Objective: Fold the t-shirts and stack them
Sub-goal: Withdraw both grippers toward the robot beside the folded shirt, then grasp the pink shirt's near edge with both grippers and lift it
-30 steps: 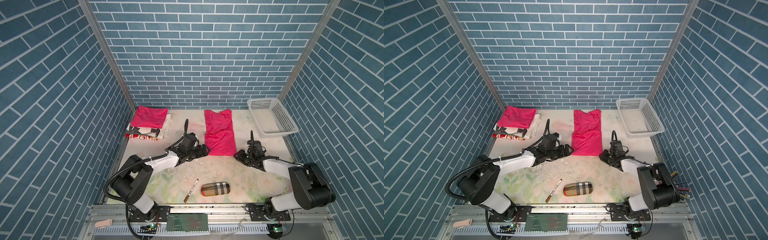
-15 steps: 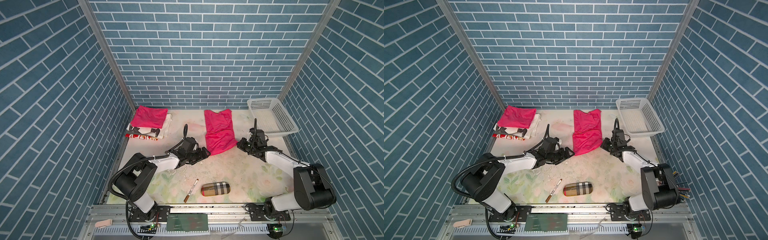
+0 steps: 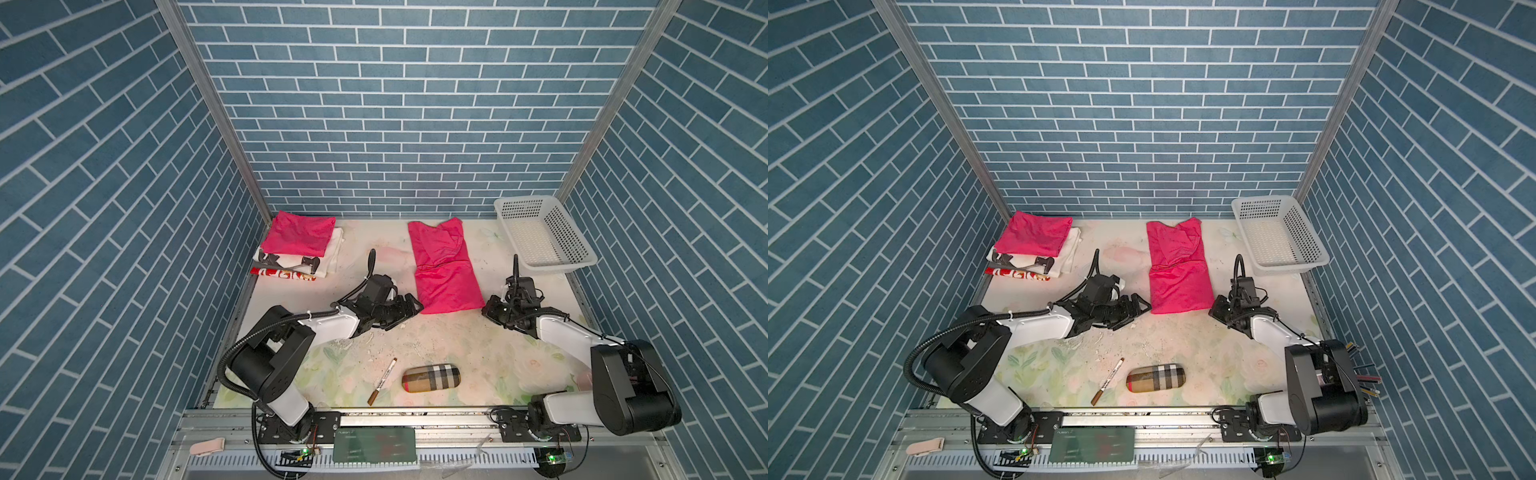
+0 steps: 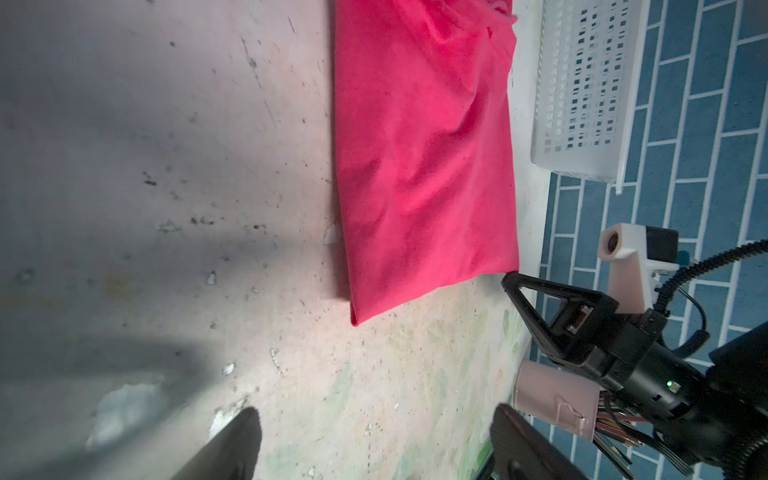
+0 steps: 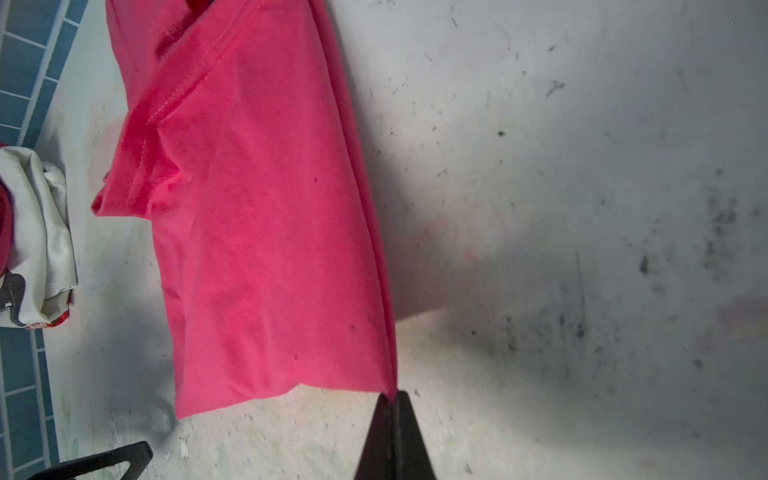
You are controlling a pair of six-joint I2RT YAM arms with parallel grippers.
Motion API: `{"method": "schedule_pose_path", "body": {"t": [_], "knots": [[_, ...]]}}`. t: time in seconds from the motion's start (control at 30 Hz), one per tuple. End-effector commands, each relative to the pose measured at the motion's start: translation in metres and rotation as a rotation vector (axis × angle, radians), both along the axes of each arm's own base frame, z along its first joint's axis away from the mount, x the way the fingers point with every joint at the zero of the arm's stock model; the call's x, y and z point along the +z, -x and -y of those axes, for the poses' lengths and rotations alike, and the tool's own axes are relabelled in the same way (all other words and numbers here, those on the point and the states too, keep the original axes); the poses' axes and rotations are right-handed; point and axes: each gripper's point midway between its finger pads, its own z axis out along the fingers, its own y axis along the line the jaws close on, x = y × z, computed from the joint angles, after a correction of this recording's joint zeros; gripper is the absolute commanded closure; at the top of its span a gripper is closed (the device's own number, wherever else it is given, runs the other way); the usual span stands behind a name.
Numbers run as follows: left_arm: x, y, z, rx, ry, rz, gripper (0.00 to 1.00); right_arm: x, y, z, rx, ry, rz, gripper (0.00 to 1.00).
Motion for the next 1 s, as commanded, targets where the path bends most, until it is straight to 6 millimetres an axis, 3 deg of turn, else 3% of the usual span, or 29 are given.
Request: {"method": "schedule_pose_path", "body": {"t": [0.0, 0.27, 0.4, 0.53, 0.67, 0.8, 0.97], "knots": [[-0.004, 0.002, 0.010, 0.008, 0.017, -0.030, 0.12, 0.000, 0.005, 0.003, 0.009, 0.006, 0.008, 0.97], [-0.025, -0.007, 0.021, 0.025, 0.000, -0.061, 0.20, -0.001, 0.000, 0.007, -0.007, -0.035, 0.003, 0.56], [-0.028, -0.011, 0.028, 0.019, -0.007, -0.057, 0.25, -0.005, 0.001, 0.004, -0.015, -0.082, -0.005, 0.46], [-0.037, -0.016, 0.030, 0.015, -0.036, -0.057, 0.28, -0.012, -0.002, 0.000, -0.029, -0.115, -0.012, 0.45], [-0.048, -0.021, 0.028, 0.011, -0.094, -0.044, 0.36, -0.021, -0.004, -0.004, -0.039, -0.147, -0.028, 0.50], [-0.057, -0.023, 0.029, -0.002, -0.122, -0.038, 0.48, -0.023, -0.005, -0.002, -0.059, -0.150, -0.021, 0.63], [-0.059, -0.019, 0.034, -0.038, -0.117, -0.019, 0.78, -0.024, -0.008, -0.001, -0.065, -0.148, -0.004, 0.95]]}}
